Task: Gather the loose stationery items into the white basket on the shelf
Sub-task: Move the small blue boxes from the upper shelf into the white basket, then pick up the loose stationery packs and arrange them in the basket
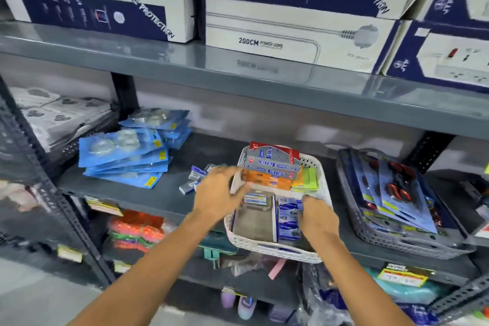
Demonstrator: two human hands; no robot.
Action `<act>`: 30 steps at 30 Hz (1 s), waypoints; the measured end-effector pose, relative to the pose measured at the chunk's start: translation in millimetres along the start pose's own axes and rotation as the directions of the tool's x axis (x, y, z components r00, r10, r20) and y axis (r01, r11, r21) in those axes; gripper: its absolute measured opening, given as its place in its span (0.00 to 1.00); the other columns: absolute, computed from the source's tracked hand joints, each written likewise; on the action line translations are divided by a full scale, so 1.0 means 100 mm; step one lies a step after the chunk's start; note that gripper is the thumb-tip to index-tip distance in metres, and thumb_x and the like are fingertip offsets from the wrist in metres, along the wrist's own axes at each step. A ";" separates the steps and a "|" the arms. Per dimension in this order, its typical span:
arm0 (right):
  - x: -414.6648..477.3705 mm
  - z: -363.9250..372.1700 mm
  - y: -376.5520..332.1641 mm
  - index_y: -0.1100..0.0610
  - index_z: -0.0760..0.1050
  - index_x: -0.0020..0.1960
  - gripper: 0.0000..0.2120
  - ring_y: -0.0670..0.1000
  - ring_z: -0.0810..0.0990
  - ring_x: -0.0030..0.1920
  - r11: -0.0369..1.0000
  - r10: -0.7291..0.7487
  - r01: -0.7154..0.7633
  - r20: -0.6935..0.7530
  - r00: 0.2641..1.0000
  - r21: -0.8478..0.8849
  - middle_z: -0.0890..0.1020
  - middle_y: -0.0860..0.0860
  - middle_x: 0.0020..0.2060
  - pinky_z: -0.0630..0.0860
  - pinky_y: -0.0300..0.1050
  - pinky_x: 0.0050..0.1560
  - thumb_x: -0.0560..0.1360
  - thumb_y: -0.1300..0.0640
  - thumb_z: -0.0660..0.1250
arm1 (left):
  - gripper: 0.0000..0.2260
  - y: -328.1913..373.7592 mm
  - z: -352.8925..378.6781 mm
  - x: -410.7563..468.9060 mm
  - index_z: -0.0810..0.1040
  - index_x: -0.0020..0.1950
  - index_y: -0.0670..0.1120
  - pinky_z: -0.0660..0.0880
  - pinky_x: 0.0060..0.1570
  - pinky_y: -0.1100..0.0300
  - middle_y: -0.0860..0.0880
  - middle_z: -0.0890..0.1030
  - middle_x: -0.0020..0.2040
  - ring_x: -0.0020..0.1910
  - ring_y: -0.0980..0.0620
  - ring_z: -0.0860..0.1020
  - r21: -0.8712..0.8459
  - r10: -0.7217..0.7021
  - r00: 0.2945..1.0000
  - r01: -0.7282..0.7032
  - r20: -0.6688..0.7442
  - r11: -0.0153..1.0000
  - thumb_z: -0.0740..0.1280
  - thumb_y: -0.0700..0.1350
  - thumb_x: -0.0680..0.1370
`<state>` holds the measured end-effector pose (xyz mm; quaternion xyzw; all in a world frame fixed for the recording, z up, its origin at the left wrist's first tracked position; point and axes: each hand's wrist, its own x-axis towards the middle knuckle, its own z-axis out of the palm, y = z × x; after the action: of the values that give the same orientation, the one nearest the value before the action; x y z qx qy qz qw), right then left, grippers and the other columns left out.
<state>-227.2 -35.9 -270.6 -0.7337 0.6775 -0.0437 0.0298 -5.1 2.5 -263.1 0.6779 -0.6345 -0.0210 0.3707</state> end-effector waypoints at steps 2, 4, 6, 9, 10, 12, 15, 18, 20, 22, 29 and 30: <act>0.04 -0.07 -0.17 0.55 0.75 0.55 0.09 0.60 0.81 0.52 0.996 -0.025 0.031 -0.067 0.997 0.084 0.82 0.56 0.51 0.77 0.50 0.49 0.76 0.57 0.63 | 0.28 -0.41 -0.16 -0.02 0.77 0.64 0.46 0.75 0.58 0.51 0.46 0.80 0.60 0.60 0.44 0.76 0.078 0.016 1.000 -0.015 -0.018 0.997 0.66 0.64 0.72; 0.08 -0.14 -0.35 0.54 0.77 0.53 0.08 0.59 0.82 0.49 0.988 -0.074 0.091 -0.133 0.988 0.128 0.83 0.56 0.48 0.77 0.49 0.46 0.76 0.54 0.65 | 0.41 -0.82 -0.27 -0.06 0.69 0.71 0.41 0.67 0.68 0.50 0.43 0.72 0.70 0.68 0.43 0.69 0.209 -0.021 0.998 0.006 0.067 0.978 0.57 0.71 0.70; 0.14 -0.17 -0.59 0.54 0.79 0.51 0.08 0.58 0.82 0.47 0.977 -0.128 0.152 -0.161 0.979 0.148 0.84 0.55 0.45 0.77 0.47 0.44 0.76 0.52 0.64 | 0.52 -1.25 -0.33 -0.12 0.58 0.76 0.39 0.55 0.75 0.50 0.42 0.60 0.77 0.76 0.44 0.59 0.324 -0.085 0.977 0.017 0.197 0.946 0.48 0.77 0.67; 0.21 -0.20 -0.85 0.52 0.80 0.50 0.08 0.57 0.83 0.45 0.960 -0.181 0.214 -0.184 0.966 0.179 0.85 0.54 0.43 0.80 0.47 0.43 0.75 0.52 0.64 | 0.61 -1.65 -0.25 -0.21 0.45 0.78 0.39 0.41 0.76 0.51 0.42 0.44 0.79 0.78 0.46 0.44 0.451 -0.157 0.915 -0.030 0.372 0.892 0.40 0.83 0.60; 0.23 -0.19 -0.95 0.52 0.80 0.49 0.08 0.57 0.83 0.45 0.954 -0.204 0.240 -0.195 0.959 0.181 0.85 0.53 0.42 0.80 0.47 0.43 0.75 0.52 0.63 | 0.62 -1.74 -0.22 -0.21 0.42 0.78 0.39 0.39 0.76 0.51 0.42 0.41 0.79 0.78 0.46 0.41 0.485 -0.174 0.890 -0.060 0.422 0.872 0.38 0.84 0.58; 0.28 -0.14 -1.15 0.52 0.79 0.47 0.07 0.57 0.83 0.46 0.935 -0.258 0.296 -0.197 0.946 0.198 0.85 0.53 0.42 0.78 0.46 0.43 0.75 0.52 0.63 | 0.64 -1.87 -0.15 -0.18 0.39 0.77 0.39 0.35 0.75 0.51 0.41 0.38 0.78 0.77 0.45 0.37 0.519 -0.181 0.848 -0.125 0.499 0.845 0.39 0.84 0.56; 0.37 -0.08 -1.38 0.54 0.78 0.49 0.07 0.56 0.82 0.46 0.900 -0.346 0.377 -0.168 0.923 0.220 0.84 0.53 0.45 0.79 0.48 0.44 0.75 0.53 0.64 | 0.67 -1.89 0.01 -0.06 0.39 0.77 0.37 0.34 0.75 0.50 0.40 0.39 0.78 0.77 0.44 0.37 0.504 -0.166 0.828 -0.156 0.535 0.850 0.43 0.85 0.54; 0.49 -0.03 -1.54 0.57 0.78 0.53 0.09 0.56 0.81 0.46 0.883 -0.383 0.408 -0.145 0.912 0.234 0.82 0.54 0.47 0.79 0.47 0.46 0.75 0.55 0.66 | 0.70 -1.93 0.10 -0.01 0.37 0.77 0.37 0.39 0.76 0.49 0.40 0.40 0.79 0.78 0.44 0.39 0.455 -0.180 0.843 -0.085 0.508 0.886 0.47 0.86 0.52; 0.59 0.01 -1.62 0.58 0.76 0.55 0.10 0.56 0.81 0.48 0.880 -0.405 0.420 -0.113 0.907 0.222 0.81 0.55 0.50 0.76 0.44 0.45 0.75 0.57 0.66 | 0.70 -1.97 0.15 -0.03 0.38 0.77 0.38 0.40 0.77 0.50 0.40 0.43 0.79 0.78 0.45 0.42 0.420 -0.157 0.862 -0.070 0.482 0.905 0.48 0.87 0.51; 0.71 0.04 -1.70 0.58 0.75 0.58 0.12 0.56 0.80 0.51 0.875 -0.430 0.434 -0.068 0.900 0.214 0.80 0.55 0.53 0.77 0.48 0.50 0.75 0.58 0.66 | 0.71 -2.02 0.16 -0.03 0.40 0.77 0.38 0.41 0.77 0.53 0.42 0.46 0.79 0.78 0.47 0.45 0.375 -0.130 0.880 -0.058 0.458 0.925 0.52 0.86 0.51; 1.16 0.30 -1.97 0.58 0.71 0.64 0.21 0.58 0.76 0.58 0.862 -0.506 0.503 0.090 0.858 0.058 0.76 0.56 0.59 0.77 0.50 0.54 0.72 0.69 0.64 | 0.70 -2.22 0.08 0.02 0.37 0.76 0.37 0.32 0.73 0.53 0.39 0.38 0.78 0.77 0.45 0.37 0.469 -0.129 0.857 -0.141 0.498 0.872 0.44 0.87 0.51; 1.20 0.35 -2.00 0.57 0.70 0.66 0.23 0.58 0.75 0.59 0.852 -0.521 0.522 0.126 0.844 0.028 0.76 0.56 0.60 0.77 0.52 0.55 0.72 0.70 0.64 | 0.70 -2.21 0.09 0.02 0.37 0.76 0.37 0.32 0.73 0.53 0.39 0.38 0.78 0.77 0.45 0.37 0.472 -0.129 0.855 -0.147 0.503 0.869 0.43 0.87 0.51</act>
<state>-16.2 -140.0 -282.5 -0.8915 0.4494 -0.0001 0.0578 177.9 -21.0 -385.7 0.7155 -0.6976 -0.0383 -0.0001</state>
